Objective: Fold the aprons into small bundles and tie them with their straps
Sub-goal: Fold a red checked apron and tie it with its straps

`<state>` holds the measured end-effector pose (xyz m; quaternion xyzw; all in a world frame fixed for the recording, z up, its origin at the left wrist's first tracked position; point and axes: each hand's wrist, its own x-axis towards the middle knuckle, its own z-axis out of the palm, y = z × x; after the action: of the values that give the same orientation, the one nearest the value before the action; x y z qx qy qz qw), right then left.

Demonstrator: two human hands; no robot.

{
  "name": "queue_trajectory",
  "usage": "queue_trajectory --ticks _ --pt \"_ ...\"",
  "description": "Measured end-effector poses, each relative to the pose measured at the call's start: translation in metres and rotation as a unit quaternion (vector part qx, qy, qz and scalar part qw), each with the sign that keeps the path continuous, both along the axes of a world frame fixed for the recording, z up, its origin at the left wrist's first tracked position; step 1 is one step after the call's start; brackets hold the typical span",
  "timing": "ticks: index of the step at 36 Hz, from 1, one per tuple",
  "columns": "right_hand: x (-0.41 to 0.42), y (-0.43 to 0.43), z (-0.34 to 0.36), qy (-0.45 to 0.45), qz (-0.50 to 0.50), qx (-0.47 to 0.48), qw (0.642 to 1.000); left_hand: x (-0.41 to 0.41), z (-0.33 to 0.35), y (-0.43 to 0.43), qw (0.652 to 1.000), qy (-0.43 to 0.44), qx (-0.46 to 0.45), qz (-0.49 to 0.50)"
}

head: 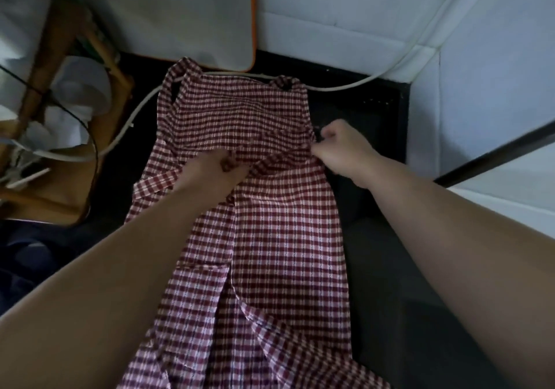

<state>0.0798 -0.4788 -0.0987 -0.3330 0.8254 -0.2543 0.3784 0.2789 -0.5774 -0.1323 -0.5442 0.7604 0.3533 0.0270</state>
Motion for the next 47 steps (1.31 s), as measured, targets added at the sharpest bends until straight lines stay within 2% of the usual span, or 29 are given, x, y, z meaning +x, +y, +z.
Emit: queue_trajectory --ticks 3,5,6,8,9,10,12,13,14,16,18,22,26,28,31,33,36,37,38,39,41,44,47 --pt "0.017 -0.002 -0.005 -0.051 0.065 0.052 0.995 0.015 0.000 -0.008 0.994 0.043 -0.091 0.044" --pt "0.023 -0.003 -0.017 -0.047 0.074 0.053 0.995 0.029 -0.001 -0.016 0.991 -0.012 -0.126 0.035" --pt "0.025 -0.003 -0.023 0.011 0.094 0.049 0.994 0.037 -0.003 -0.021 0.989 -0.055 -0.138 0.018" --pt "0.030 0.000 -0.028 0.203 0.138 0.028 0.969 0.050 -0.006 -0.031 0.987 -0.114 -0.115 -0.024" --pt "0.037 0.000 -0.029 0.286 0.150 -0.024 0.946 0.058 -0.010 -0.036 0.987 -0.125 -0.087 -0.049" --pt "0.041 0.000 -0.030 0.323 0.150 -0.085 0.930 0.062 -0.012 -0.040 0.987 -0.124 -0.065 -0.077" --pt "0.057 -0.004 -0.025 0.280 0.161 -0.163 0.932 0.070 -0.014 -0.047 0.981 -0.131 -0.055 -0.131" --pt "0.068 -0.007 -0.024 0.246 0.180 -0.138 0.942 0.074 -0.015 -0.049 0.974 -0.150 -0.064 -0.155" --pt "0.073 -0.011 -0.024 0.230 0.205 -0.068 0.949 0.072 -0.014 -0.050 0.965 -0.172 -0.082 -0.178" --pt "0.080 -0.017 -0.031 0.244 0.252 0.111 0.930 0.070 -0.011 -0.050 0.950 -0.205 -0.119 -0.204" --pt "0.083 -0.018 -0.039 0.241 0.258 0.177 0.919 0.065 -0.011 -0.054 0.956 -0.185 -0.121 -0.192" --pt "0.085 -0.017 -0.045 0.215 0.248 0.161 0.931 0.055 -0.017 -0.067 0.971 -0.138 -0.093 -0.169" --pt "0.087 -0.020 -0.046 0.228 0.229 0.160 0.933 0.046 -0.019 -0.077 0.993 0.003 -0.116 -0.025" --pt "0.087 -0.021 -0.047 0.226 0.220 0.160 0.935 0.043 -0.023 -0.078 0.994 -0.005 -0.111 -0.023" --pt "0.091 -0.021 -0.046 0.244 0.207 0.170 0.932 0.044 -0.033 -0.067 0.989 -0.074 -0.102 -0.079" --pt "0.094 -0.020 -0.043 0.295 0.193 0.163 0.921 0.045 -0.032 -0.054 0.980 -0.067 -0.169 -0.074" --pt "0.100 -0.021 -0.041 0.379 0.199 0.076 0.900 0.057 -0.032 -0.039 0.955 -0.044 -0.286 -0.058" --pt "0.103 -0.022 -0.041 0.366 0.209 0.036 0.906 0.064 -0.033 -0.036 0.946 -0.018 -0.319 -0.050" --pt "0.107 -0.023 -0.043 0.316 0.208 -0.004 0.926 0.070 -0.034 -0.034 0.938 0.014 -0.341 -0.056" --pt "0.111 -0.024 -0.045 0.251 0.190 -0.028 0.949 0.075 -0.035 -0.032 0.939 0.050 -0.332 -0.079" --pt "0.119 -0.027 -0.047 0.151 0.146 -0.036 0.977 0.085 -0.036 -0.026 0.963 0.080 -0.215 -0.143" --pt "0.125 -0.033 -0.055 0.142 0.136 0.000 0.980 0.095 -0.039 -0.013 0.979 0.084 -0.054 -0.178" --pt "0.127 -0.040 -0.057 0.122 0.153 0.048 0.980 0.104 -0.034 -0.002 0.976 0.076 0.000 -0.204"
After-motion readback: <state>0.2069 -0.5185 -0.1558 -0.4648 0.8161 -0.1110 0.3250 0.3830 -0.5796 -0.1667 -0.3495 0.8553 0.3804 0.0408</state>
